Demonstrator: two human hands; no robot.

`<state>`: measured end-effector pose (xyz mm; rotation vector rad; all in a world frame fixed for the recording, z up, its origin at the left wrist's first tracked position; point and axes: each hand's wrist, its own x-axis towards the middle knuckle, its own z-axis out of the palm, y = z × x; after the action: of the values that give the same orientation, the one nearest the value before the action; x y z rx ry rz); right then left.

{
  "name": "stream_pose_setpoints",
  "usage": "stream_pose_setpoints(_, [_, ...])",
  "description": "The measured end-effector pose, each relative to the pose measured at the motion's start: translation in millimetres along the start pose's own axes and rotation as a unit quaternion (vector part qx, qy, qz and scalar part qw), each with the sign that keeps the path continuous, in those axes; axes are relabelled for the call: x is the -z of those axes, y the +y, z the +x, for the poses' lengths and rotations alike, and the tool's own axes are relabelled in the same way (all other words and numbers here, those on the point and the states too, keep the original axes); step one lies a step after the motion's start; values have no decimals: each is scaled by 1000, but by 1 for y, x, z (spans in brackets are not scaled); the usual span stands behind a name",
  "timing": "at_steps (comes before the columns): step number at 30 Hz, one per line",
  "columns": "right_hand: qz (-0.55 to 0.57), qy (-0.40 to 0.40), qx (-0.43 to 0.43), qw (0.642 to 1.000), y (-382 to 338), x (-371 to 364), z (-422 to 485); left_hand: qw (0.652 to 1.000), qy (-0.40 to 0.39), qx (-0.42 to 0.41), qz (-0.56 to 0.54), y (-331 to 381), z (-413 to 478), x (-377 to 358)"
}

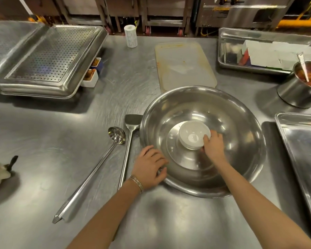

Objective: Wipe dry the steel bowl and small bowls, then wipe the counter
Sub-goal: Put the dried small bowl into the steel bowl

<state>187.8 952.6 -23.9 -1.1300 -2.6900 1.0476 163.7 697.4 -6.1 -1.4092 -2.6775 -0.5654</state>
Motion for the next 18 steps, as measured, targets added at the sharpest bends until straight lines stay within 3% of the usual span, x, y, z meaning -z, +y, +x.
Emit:
stream_pose_setpoints(5, [-72,-17,13,997,-10,14,-13,999,-42,-4,22,-1,0,8])
stream_pose_setpoints(8, [-111,-13,64,992,-20,27,-41,998,-53,-3,37,-1,-2,18])
stream_pose_setpoints(12, [-206,47,181,961,-40,36,-90,998,-25,3,64,-7,-5,43])
stream_pose_setpoints(18, [-222,132,256,932,-86,5,-169,997,10,4,79,-34,-30,84])
